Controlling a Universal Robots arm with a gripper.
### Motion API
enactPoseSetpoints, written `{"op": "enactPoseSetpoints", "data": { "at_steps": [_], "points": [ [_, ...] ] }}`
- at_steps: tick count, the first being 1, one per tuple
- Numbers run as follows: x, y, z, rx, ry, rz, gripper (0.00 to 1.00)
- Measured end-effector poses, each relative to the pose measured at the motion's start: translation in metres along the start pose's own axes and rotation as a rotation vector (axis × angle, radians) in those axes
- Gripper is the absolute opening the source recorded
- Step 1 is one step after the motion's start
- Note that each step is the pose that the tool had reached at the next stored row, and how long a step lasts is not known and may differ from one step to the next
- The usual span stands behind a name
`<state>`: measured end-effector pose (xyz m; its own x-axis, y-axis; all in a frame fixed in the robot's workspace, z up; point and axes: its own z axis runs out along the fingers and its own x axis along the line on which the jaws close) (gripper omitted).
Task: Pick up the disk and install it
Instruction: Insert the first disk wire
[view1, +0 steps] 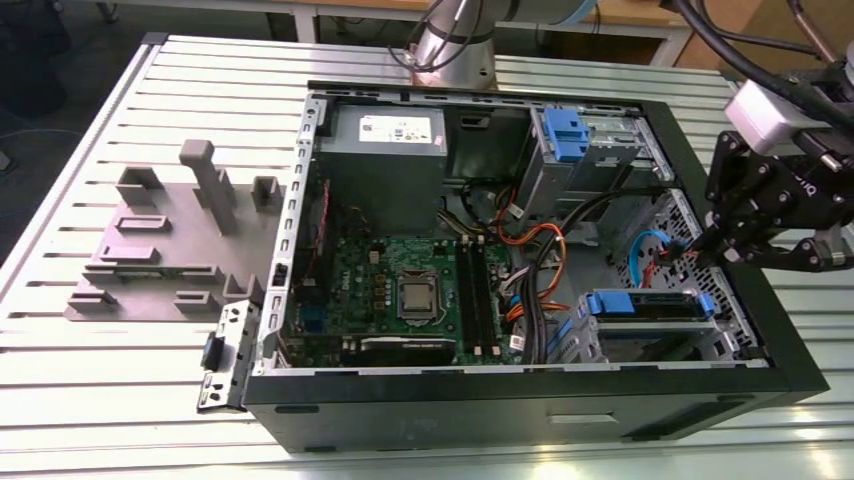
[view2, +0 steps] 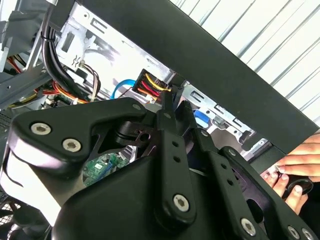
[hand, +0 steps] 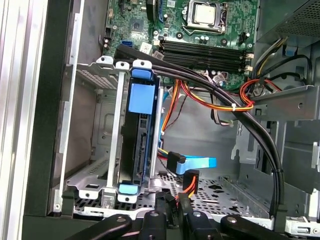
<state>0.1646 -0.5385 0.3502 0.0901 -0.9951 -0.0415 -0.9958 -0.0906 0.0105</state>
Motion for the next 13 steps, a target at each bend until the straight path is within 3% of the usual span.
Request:
{"op": "enactPoseSetpoints", "data": {
  "at_steps": [4, 6, 13],
  "points": [
    [0.0000, -0.0003, 0.0004, -0.0002, 0.0006, -0.001, 0.22],
    [-0.0001, -0.0003, 0.0005, -0.0001, 0.0005, -0.001, 0.14],
    [0.0000, -0.0003, 0.0006, -0.0001, 0.0004, -0.001, 0.14]
  ]
}}
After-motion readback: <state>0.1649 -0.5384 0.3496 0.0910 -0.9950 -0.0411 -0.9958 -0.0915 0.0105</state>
